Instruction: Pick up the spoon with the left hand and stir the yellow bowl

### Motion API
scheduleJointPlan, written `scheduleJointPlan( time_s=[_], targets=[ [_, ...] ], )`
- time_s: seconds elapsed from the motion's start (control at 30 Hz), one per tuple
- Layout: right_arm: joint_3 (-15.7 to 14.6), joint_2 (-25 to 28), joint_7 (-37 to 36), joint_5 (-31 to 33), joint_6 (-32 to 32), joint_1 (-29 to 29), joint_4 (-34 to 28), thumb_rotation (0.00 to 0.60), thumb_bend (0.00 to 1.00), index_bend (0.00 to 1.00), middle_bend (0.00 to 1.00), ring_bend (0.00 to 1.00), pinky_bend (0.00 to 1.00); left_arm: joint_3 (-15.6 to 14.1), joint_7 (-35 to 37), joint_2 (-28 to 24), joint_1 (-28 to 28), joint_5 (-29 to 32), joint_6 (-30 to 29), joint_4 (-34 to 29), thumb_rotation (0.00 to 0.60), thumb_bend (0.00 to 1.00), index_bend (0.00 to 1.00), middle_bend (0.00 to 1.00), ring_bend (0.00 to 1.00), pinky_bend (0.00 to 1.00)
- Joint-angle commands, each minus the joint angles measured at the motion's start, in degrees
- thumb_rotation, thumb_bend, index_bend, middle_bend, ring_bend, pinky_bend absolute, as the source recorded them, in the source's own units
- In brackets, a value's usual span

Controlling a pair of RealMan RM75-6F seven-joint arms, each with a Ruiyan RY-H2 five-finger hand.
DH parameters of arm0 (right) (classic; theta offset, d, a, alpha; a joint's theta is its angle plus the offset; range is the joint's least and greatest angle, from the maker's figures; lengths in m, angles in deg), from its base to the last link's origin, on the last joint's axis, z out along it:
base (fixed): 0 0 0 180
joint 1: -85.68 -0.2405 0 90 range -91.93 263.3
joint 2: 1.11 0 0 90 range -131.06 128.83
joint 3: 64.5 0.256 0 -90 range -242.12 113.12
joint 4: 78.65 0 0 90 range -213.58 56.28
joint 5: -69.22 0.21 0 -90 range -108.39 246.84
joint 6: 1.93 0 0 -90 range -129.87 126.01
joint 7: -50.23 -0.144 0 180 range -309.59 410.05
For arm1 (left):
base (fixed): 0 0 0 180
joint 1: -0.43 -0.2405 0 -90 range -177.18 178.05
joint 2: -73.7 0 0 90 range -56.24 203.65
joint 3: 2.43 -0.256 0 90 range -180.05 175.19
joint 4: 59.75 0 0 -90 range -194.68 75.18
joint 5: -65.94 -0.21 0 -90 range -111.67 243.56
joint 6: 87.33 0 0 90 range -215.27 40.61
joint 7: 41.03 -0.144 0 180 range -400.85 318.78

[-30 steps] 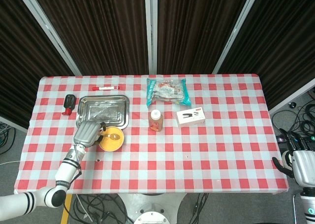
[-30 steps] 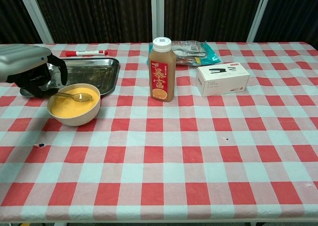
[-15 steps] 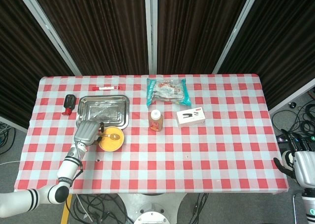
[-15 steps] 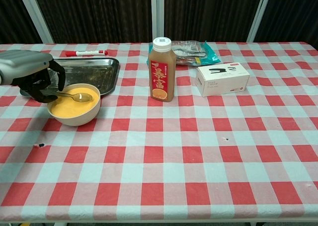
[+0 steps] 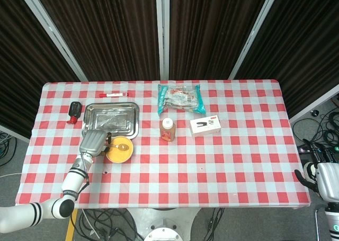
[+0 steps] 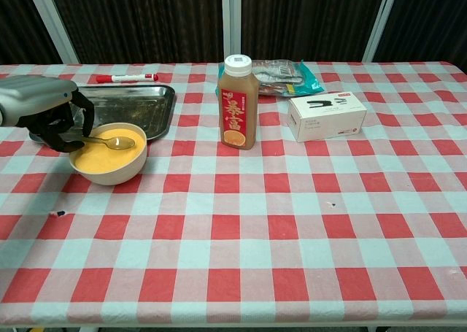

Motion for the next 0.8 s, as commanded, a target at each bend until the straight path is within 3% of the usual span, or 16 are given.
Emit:
scheduleJointPlan(
  time_s=[0.03, 0.8],
  targets=[
    [0.0, 0.0, 0.0, 0.0, 0.0, 0.0, 0.0, 0.6, 0.19, 0.1, 0.28, 0.13, 0.22, -0.1, 0.1, -0.1, 0.1, 0.1, 0.1, -0.1, 0.6, 0.35, 0.58, 1.0, 1.0, 1.0],
    [0.0, 0.0, -0.1, 0.1, -0.1, 0.1, 0.1, 0.6, 0.19, 0.1, 0.28, 0.13, 0.23, -0.6, 1.3, -0.5, 0.7, 0.5, 0.7, -0.3, 0.6, 0.38, 0.61, 1.0, 1.0, 1.0]
  ],
)
